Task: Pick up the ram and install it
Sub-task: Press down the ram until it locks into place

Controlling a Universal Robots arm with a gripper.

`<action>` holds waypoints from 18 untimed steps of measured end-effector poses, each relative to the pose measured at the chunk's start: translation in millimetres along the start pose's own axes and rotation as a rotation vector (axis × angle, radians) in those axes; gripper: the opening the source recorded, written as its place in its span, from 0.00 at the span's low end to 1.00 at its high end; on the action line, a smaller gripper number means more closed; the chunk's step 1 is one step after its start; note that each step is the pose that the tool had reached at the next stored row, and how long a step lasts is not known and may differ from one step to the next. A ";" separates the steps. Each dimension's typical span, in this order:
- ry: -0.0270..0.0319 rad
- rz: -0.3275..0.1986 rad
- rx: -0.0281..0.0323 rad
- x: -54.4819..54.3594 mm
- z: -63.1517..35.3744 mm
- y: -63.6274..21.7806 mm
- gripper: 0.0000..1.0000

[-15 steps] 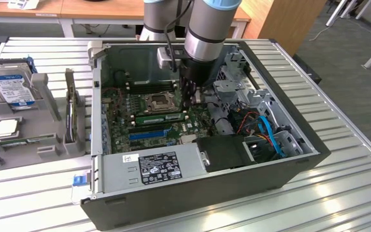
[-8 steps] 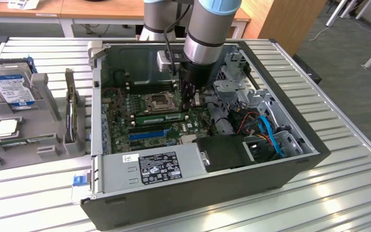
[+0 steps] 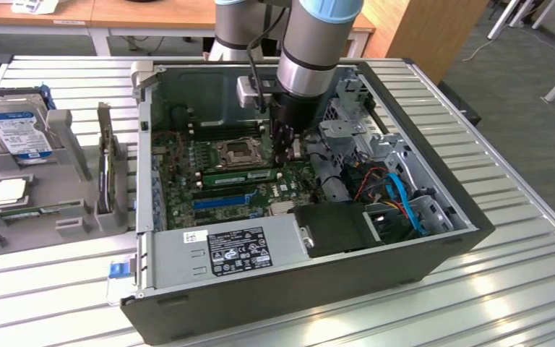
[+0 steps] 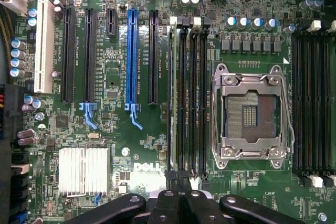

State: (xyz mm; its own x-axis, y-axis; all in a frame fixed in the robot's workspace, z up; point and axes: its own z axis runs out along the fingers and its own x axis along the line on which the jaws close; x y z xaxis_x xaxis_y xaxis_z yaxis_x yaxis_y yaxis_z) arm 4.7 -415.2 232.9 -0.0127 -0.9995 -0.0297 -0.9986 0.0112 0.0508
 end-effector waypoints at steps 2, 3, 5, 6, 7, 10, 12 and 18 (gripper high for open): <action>-0.0002 0.000 0.0000 0.0 0.3 0.0 0.10; -0.0007 0.000 0.0003 -0.1 1.1 -0.1 0.10; -0.0001 0.000 0.0002 0.1 2.7 -0.2 0.10; -0.0003 0.000 0.0003 0.1 3.6 -0.2 0.10; -0.0003 0.000 0.0004 0.1 4.4 -0.3 0.10; 0.0000 0.000 0.0003 0.2 4.8 -0.3 0.10; 0.0000 0.000 0.0003 0.2 4.8 -0.3 0.10; 0.0001 0.000 0.0006 0.3 7.3 -0.4 0.10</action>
State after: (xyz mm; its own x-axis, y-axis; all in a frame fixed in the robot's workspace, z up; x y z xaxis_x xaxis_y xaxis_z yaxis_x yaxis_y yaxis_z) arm 4.8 -415.2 225.6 -0.0127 -0.9995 -0.0297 -0.9987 0.0112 0.0503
